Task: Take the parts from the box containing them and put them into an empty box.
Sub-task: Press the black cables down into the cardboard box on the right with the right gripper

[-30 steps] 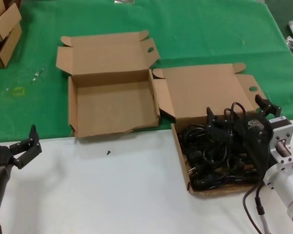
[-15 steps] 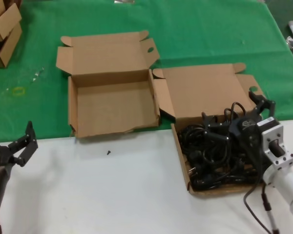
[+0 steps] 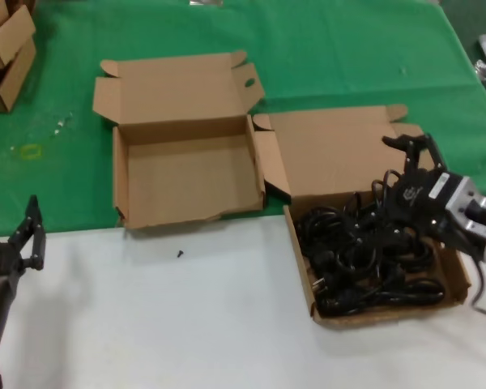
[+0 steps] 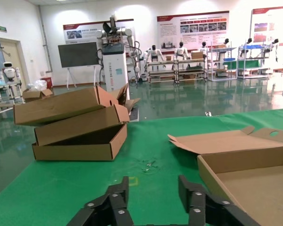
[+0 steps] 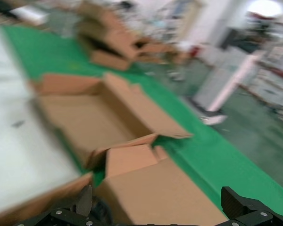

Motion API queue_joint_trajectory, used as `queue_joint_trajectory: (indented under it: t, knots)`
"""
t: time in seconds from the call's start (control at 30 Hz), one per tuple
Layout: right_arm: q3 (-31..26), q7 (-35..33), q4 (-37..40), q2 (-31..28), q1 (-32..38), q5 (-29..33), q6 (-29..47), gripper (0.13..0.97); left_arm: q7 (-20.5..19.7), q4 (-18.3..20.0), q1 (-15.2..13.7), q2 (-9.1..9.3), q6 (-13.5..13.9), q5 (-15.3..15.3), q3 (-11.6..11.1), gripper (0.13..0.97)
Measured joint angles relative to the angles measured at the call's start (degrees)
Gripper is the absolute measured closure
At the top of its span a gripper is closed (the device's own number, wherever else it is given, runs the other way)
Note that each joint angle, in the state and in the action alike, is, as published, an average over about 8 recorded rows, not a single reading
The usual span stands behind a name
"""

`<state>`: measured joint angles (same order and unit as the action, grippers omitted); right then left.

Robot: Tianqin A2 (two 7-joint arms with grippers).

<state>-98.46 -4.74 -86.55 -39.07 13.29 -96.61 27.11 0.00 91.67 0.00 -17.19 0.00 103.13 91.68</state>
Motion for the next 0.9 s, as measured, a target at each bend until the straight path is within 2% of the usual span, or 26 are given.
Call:
queue_joint_trajectory:
  t: [0.17,0.5,0.67,0.9]
  knots:
    - [-3.06,-3.56,2.25,-6.14,7.25,0.54,10.93,0.129,0.00,0.00,0.00,0.00,0.00,0.00,0.00,0.730]
    - [-10.43,-17.03,8.50,-11.10,23.08,3.74,30.80,0.129,0.00,0.00,0.00,0.00,0.00,0.00,0.00,0.873]
    - [-14.17,-24.86,12.49,-11.03,28.69,7.75,35.71,0.129,0.00,0.00,0.00,0.00,0.00,0.00,0.00,0.891]
    - [-17.11,-32.19,18.42,-9.06,33.26,11.39,37.69,0.129,-0.01,0.00,0.00,0.00,0.00,-0.01,0.00,0.946]
